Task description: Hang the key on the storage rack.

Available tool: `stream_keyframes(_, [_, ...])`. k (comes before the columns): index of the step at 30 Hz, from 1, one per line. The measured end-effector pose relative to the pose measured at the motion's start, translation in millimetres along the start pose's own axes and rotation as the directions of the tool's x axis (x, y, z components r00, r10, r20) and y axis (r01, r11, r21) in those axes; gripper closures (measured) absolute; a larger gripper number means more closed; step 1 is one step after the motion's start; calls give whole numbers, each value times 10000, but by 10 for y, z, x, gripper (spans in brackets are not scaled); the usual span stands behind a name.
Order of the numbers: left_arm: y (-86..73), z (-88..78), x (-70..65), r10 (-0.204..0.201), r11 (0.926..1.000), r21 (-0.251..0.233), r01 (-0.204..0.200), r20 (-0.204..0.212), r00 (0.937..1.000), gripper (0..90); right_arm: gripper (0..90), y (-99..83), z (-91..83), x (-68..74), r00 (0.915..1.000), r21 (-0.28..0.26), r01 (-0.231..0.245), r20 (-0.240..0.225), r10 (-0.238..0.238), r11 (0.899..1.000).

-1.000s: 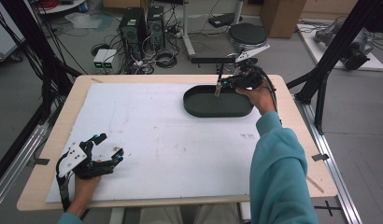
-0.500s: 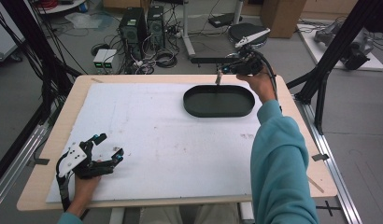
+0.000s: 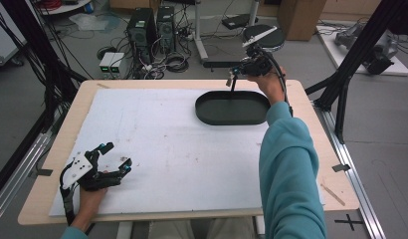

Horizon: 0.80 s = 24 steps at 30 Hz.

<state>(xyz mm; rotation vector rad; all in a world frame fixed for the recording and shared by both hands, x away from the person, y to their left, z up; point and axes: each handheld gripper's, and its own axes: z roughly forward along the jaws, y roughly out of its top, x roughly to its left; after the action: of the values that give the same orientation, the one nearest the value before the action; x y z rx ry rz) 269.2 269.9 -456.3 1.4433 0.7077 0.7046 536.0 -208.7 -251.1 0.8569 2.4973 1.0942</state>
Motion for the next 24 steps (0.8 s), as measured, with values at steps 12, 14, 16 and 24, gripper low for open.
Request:
stream_keyframes(12, [0, 0, -2, 8, 10000, 1, -8, 1, 10000, 125, 893, -21, 96, -42, 9995, 224, -33, 319, 26, 9997])
stream_keyframes(14, [0, 1, -3, -2, 10000, 0, 2, -2, 10000, 125, 893, -24, 109, -48, 9994, 273, -82, 343, 73, 9996])
stream_keyframes(16, [-1, 2, -5, 6, 10000, -25, -6, -9, 10000, 125, 892, -25, 121, -52, 9991, 282, -36, 422, 24, 9996])
stream_keyframes(24, [-1, 3, -6, -13, 10000, -34, 13, -13, 10000, 125, 893, -43, 132, -71, 9987, 229, -63, 510, 51, 9997])
